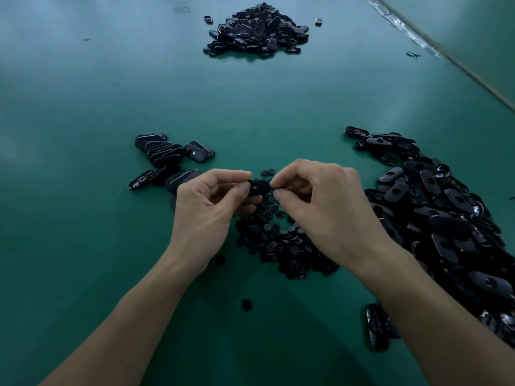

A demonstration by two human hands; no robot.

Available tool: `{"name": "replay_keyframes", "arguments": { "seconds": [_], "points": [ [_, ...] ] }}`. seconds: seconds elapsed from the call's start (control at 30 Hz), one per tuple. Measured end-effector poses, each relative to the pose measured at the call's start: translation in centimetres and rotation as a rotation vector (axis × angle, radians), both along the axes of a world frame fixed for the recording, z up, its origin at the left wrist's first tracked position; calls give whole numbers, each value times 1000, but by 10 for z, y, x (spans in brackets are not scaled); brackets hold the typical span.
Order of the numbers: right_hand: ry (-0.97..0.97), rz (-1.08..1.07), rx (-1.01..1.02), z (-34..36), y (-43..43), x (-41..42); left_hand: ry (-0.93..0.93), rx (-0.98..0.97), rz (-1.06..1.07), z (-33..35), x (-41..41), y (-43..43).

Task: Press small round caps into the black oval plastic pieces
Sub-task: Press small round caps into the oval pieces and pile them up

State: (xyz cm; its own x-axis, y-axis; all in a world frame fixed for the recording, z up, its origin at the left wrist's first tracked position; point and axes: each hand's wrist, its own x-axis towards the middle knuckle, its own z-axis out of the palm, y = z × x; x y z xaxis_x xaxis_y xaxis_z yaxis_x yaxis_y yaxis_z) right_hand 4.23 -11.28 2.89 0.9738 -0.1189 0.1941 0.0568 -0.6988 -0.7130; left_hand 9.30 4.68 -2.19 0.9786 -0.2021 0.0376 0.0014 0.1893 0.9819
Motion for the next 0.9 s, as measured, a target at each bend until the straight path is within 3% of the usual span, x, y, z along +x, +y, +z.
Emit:
{"name": "replay_keyframes", "arguments": {
  "seconds": [0.63, 0.9],
  "points": [
    [-41, -129, 101, -10, 18, -7, -196, 193, -93, 6, -9, -2],
    [-5, -171, 119, -11, 22, -13, -195, 210, -105, 5, -9, 0]
  ]
}}
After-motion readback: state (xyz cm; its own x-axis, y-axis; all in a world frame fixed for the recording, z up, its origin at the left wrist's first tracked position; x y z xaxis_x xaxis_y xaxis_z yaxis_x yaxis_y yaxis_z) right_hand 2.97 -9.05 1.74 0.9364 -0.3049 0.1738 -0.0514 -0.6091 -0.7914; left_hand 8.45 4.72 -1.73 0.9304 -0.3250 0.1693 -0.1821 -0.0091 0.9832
